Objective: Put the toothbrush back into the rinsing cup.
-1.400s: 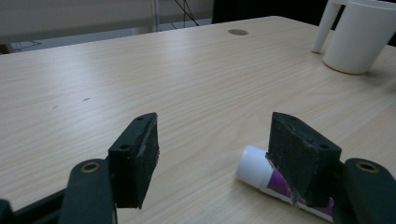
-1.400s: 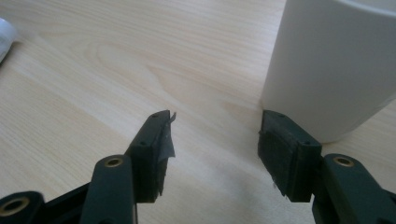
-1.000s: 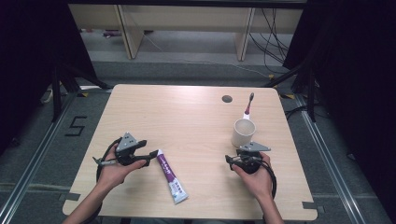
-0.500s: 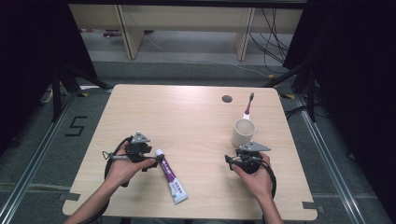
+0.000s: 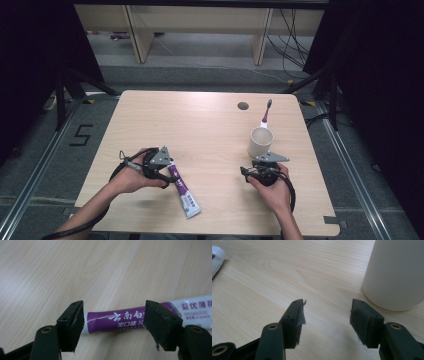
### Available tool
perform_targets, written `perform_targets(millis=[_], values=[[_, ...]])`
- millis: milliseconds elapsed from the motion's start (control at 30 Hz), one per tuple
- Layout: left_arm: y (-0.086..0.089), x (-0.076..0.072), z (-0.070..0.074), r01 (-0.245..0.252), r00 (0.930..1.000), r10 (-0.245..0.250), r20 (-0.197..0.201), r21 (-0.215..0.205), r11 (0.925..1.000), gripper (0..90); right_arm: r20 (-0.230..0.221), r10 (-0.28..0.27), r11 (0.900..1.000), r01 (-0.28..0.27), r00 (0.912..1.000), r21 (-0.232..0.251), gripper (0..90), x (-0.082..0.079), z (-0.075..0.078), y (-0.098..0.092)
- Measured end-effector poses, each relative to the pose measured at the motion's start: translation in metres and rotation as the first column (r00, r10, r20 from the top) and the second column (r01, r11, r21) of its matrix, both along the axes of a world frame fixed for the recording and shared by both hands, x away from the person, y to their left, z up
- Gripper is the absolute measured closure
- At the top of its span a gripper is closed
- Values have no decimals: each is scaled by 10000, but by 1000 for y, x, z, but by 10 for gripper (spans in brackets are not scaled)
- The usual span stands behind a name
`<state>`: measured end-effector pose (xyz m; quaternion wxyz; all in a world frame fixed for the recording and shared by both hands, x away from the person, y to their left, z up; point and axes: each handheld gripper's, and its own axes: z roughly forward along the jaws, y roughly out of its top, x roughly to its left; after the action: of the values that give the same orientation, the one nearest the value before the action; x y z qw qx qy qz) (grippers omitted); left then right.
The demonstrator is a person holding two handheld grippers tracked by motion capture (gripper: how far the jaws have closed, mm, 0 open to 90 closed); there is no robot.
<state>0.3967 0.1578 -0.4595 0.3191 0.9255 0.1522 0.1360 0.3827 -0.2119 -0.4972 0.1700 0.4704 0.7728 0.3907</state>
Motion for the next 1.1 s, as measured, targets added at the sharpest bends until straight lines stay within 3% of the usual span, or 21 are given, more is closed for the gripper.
perform_targets(millis=[133, 233, 300, 400, 433, 500, 533, 600, 700, 733, 833, 1000, 1033, 1100], values=[[-1, 6, -2, 724, 9974, -724, -19, 208, 9972, 329, 33, 88, 9999, -88, 10000, -67, 447, 1, -1, -1], [-3, 9, -3, 1608, 9869, -1610, -21, 697, 9845, 328, 22, 86, 9999, -86, 10000, -68, 447, 1, -2, -1], [-6, 9, -5, 1743, 9847, -1736, -166, 565, 9831, 328, 25, 84, 9999, -83, 10000, -66, 448, 1, -2, -1], [-9, 12, -4, 2280, 9736, -2279, -129, 1028, 9682, 337, -17, 90, 10000, -90, 10000, -37, 448, 2, -2, -1], [-10, 13, -5, 2344, 9720, -2349, -78, 1041, 9666, 338, -26, 88, 10000, -88, 10000, -34, 448, 2, -2, -1], [-12, 16, -3, 2692, 9624, -2716, -41, 1487, 9515, 343, -98, 104, 9999, -104, 9999, 9, 447, 1, -2, 0], [-13, 16, -4, 2784, 9600, -2798, -121, 1500, 9487, 344, -86, 84, 10000, -85, 9999, -50, 448, 1, -2, 0], [-15, 17, -4, 3071, 9512, -3075, -238, 1686, 9366, 345, -47, 164, 9997, -163, 9999, 161, 448, 2, -3, 0], [-17, 18, -4, 3488, 9367, -3479, -392, 1913, 9175, 344, -43, 72, 10000, -73, 10000, -34, 448, 1, -2, -1], [-18, 18, -4, 3525, 9355, -3503, -464, 1929, 9157, 341, 117, 110, 9998, -108, 9999, -160, 448, 2, -3, -1], [-20, 19, -5, 3802, 9242, -3780, -549, 2273, 8966, 337, -62, 29, 10000, -30, 10000, -56, 448, 1, -3, 0], [-22, 22, -6, 4100, 9115, -4045, -747, 2435, 8790, 341, -78, 46, 10000, -47, 10000, -60, 448, 1, -3, 0], [-23, 23, -6, 4155, 9090, -4092, -793, 2513, 8742, 344, 86, 123, 9998, -122, 9999, -132, 448, 2, -4, -1], [-24, 24, -6, 4286, 9025, -4222, -851, 2726, 8614, 347, -12, 90, 9999, -90, 10000, -102, 448, 2, -3, -1]])
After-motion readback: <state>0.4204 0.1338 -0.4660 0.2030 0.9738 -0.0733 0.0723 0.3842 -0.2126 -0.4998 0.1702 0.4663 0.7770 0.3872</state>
